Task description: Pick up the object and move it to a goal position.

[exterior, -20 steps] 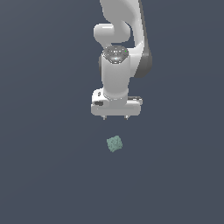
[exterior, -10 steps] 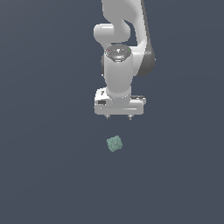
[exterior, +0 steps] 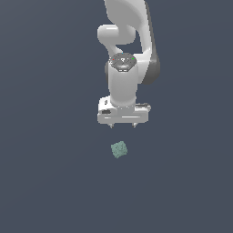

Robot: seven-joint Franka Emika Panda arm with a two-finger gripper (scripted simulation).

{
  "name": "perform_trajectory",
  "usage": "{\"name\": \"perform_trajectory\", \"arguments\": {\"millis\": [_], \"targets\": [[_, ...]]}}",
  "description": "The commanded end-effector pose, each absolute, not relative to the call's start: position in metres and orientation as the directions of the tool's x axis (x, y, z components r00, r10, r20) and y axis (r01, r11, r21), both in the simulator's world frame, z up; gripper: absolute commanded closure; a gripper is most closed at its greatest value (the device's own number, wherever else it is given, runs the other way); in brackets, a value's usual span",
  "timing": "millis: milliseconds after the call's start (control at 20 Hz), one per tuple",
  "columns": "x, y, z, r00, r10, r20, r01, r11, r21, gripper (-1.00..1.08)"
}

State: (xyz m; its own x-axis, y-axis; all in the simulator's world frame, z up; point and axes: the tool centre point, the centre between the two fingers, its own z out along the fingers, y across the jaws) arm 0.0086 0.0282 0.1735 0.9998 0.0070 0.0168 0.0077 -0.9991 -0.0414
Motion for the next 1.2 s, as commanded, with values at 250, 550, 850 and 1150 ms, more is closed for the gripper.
{"name": "perform_trajectory", "arguments": {"millis": [250,550,850,1150], "targets": [[0.028,0.023,0.143,0.988,0.156,0.013,0.156,-0.988,-0.021,-0.92],[0.043,0.018,0.114,0.958,0.288,0.006,0.288,-0.958,-0.007,-0.92],[0.052,0.015,0.096,0.931,0.365,0.002,0.365,-0.931,-0.002,-0.92],[0.054,0.013,0.089,0.921,0.39,0.0,0.39,-0.921,0.0,-0.92]]}}
